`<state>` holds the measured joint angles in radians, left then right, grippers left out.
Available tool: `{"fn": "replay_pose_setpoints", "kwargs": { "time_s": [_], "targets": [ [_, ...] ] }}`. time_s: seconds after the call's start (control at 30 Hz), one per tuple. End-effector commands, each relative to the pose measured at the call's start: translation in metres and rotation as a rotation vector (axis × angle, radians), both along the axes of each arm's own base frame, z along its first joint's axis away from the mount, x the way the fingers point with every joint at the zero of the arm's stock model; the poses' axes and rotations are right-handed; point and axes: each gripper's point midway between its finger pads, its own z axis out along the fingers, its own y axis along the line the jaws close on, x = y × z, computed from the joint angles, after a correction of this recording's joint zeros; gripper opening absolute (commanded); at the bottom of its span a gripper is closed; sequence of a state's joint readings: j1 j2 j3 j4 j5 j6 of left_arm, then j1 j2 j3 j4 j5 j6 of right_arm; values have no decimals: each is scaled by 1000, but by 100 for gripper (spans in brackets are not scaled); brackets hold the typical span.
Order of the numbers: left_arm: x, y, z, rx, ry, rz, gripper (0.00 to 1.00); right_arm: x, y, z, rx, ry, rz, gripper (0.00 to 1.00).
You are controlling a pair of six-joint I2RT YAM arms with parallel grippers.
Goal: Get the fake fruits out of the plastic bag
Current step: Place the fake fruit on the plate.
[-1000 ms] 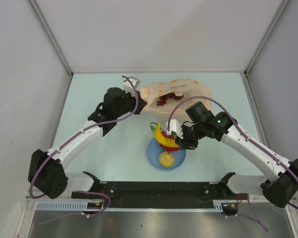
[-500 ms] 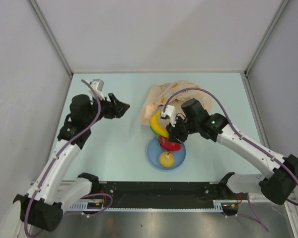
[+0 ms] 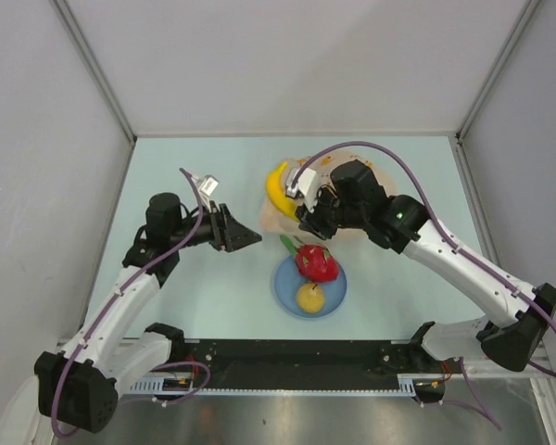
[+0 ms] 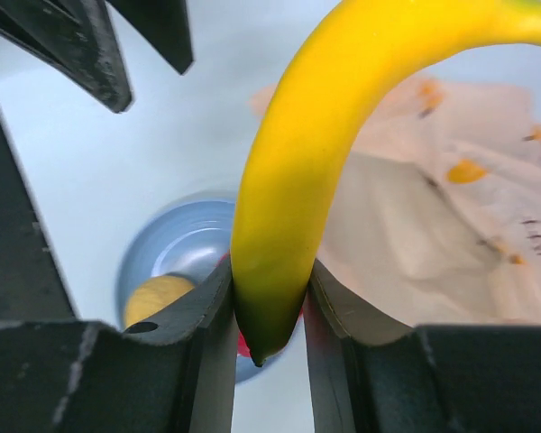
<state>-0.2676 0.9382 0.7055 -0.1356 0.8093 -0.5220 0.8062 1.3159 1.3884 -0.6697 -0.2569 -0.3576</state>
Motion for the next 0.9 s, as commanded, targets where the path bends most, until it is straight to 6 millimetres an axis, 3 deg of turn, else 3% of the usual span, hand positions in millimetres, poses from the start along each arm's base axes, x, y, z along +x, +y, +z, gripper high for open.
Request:
{"fn": "replay_pose_setpoints", "kwargs": {
  "time_s": [0.0,0.17,0.3,0.5,0.87],
  "targets": [
    [2,-6,46,-63,-146,-74,73,21,-10,31,-54,-230,-66,7],
    [13,-15,79,-148,-230,-96,74,29,-7,41,44,-191,-132,10],
    [29,-19,93,-218,-183,-51,74,26,4,41,57,-192,-102,11],
    [51,-17,84,-274,-50,30,74,3,17,31,36,-161,-5,12],
    [63,-18,86,-334,-20,44,64,-6,27,25,41,-141,43,14]
  ]
}}
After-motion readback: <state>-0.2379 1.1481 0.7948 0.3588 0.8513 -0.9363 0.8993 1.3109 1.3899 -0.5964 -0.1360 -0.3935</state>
